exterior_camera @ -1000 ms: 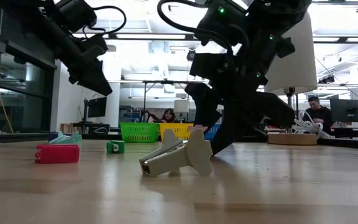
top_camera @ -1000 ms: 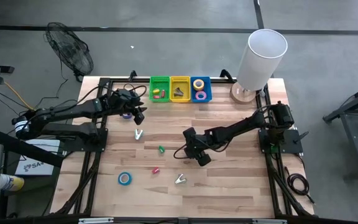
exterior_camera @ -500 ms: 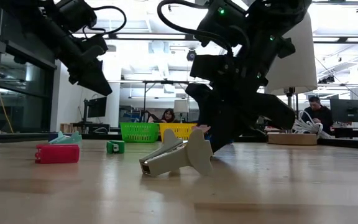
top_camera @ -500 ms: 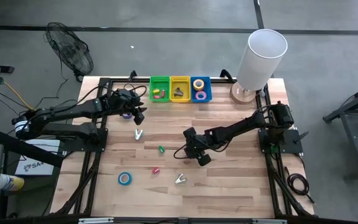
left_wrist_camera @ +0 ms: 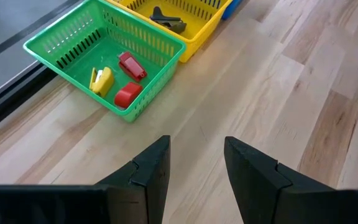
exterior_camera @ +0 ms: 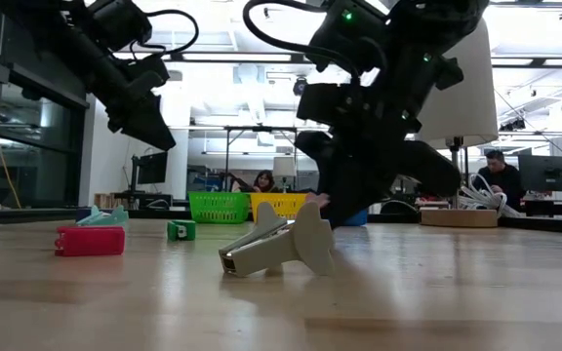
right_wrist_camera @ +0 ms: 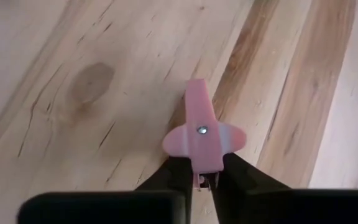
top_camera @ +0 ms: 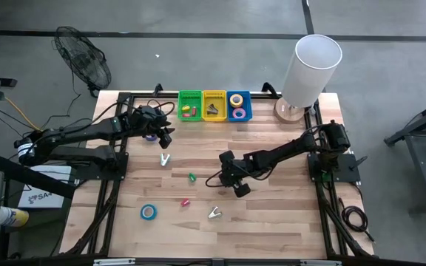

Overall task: Pick and place Stapler, Stapler remover, tape
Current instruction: Put the pink staple remover into the yellow bin, then put the gray staple remover into the yellow bin

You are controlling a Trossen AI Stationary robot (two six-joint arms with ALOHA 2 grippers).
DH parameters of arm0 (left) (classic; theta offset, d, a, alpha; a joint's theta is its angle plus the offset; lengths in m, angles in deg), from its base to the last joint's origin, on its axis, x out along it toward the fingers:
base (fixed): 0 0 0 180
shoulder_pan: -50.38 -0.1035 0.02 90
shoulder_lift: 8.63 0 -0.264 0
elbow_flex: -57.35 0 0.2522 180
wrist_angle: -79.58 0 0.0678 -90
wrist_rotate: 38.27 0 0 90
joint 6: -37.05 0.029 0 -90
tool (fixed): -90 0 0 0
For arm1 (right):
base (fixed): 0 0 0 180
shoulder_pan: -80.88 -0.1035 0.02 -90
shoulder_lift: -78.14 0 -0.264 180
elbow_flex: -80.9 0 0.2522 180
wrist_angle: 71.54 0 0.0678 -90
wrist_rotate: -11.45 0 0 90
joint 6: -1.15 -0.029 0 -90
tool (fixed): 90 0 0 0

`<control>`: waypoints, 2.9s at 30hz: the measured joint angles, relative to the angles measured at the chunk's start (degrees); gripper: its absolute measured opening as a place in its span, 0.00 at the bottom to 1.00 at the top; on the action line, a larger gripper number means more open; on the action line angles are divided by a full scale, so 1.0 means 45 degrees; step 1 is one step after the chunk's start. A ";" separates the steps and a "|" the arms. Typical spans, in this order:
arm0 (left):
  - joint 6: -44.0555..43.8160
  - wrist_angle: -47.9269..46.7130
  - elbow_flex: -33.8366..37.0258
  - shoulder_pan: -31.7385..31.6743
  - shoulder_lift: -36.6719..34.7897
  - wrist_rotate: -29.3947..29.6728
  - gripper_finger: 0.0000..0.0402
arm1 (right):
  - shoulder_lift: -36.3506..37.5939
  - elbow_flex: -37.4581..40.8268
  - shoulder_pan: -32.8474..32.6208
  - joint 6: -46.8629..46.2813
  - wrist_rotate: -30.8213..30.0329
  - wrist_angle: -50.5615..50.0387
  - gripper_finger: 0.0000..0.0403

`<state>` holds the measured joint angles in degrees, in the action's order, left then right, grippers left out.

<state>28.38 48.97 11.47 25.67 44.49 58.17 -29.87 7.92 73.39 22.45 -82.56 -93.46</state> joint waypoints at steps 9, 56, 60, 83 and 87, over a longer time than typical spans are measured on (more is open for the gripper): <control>0.0000 0.0002 0.0000 0.0000 0.0000 -0.0005 0.37 | 0.0398 0.0034 0.0035 -0.1225 -0.0159 -0.0136 0.06; -0.0005 0.0093 -0.0015 -0.0005 0.0000 -0.0098 0.37 | -0.0132 0.0005 0.8272 -0.3741 0.1494 0.6871 0.08; -0.0010 0.0075 -0.0015 -0.0005 0.0000 -0.0219 0.37 | -0.0352 0.0005 0.8288 -0.3974 0.1642 0.6781 0.08; -0.0005 -0.0008 -0.0015 -0.0005 0.0000 -0.0325 0.37 | 0.0187 0.0005 0.8242 -0.4095 0.1338 0.5846 0.31; 0.0012 -0.0013 -0.0015 -0.0003 0.0000 -0.0330 0.37 | 0.0803 0.0005 0.8187 -0.4046 0.1877 0.5300 0.32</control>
<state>28.44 48.91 11.41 25.66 44.49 56.68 -26.26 7.94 110.23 4.25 -74.11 -69.61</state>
